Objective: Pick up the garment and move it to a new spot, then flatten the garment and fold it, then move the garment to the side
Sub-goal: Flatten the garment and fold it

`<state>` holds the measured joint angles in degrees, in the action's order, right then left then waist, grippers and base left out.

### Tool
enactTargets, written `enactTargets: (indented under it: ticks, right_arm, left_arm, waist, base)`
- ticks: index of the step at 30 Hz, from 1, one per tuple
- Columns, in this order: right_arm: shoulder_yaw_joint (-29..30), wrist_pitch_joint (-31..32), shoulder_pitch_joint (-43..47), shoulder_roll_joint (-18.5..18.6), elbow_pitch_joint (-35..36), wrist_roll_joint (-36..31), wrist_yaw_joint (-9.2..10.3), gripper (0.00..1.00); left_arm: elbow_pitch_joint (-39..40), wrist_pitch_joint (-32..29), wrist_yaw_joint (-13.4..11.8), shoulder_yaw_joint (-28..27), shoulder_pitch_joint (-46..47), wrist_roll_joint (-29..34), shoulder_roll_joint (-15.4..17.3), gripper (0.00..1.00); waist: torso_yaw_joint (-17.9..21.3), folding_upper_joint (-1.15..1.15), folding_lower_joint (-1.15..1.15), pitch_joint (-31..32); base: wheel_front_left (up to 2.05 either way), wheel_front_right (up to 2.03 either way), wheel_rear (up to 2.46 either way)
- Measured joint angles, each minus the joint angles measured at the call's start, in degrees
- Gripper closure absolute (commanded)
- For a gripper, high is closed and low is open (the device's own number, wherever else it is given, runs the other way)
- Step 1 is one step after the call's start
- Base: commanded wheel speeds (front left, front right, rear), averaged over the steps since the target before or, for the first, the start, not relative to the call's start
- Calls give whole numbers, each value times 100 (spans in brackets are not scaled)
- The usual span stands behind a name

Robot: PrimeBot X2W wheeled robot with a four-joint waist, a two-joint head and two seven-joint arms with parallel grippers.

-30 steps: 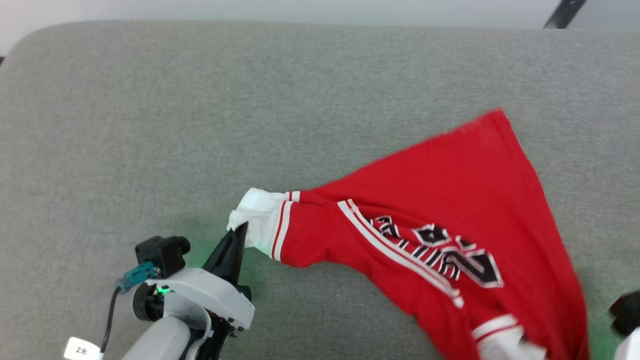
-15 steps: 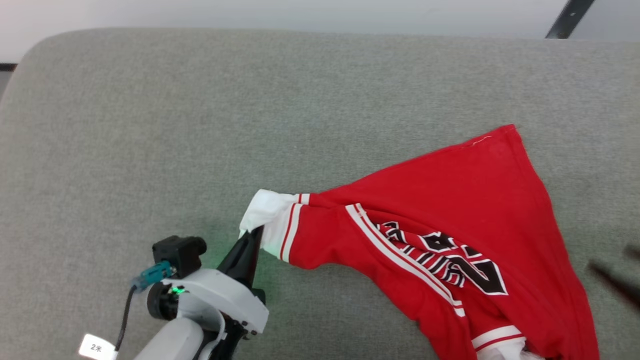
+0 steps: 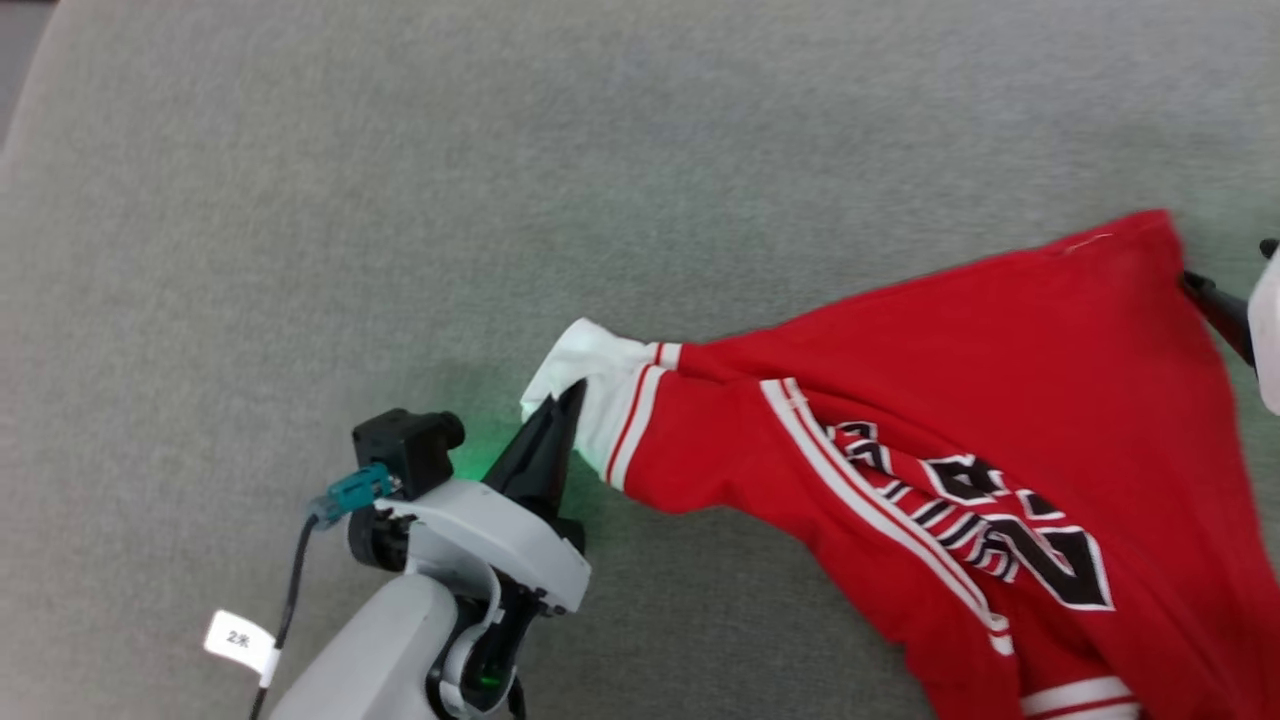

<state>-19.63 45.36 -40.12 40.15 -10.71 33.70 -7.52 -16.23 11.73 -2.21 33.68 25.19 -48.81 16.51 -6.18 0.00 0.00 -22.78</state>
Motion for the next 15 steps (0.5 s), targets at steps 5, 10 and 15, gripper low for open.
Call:
enactTargets:
  ticks: [5,10,15]
  right_arm:
    - [-644,-134,-492,9,-735,93,2,0]
    - [-1046,-56,-765,196,-990,466,4,100]
    - [-1073,-567,-834,75,-1388,548,-3,100]
  left_arm:
    - [-166,114,79,16,66,9,-140,100]
    - [-299,199,164,-4,106,10,-224,100]
    - [-400,225,294,-76,108,-60,-241,100]
  waist:
    - [-245,0,0,-236]
    - [-437,0,0,-343]
    - [-457,0,0,-239]
  base:
    - [0,0,0]
    - [0,0,0]
    - [0,0,0]
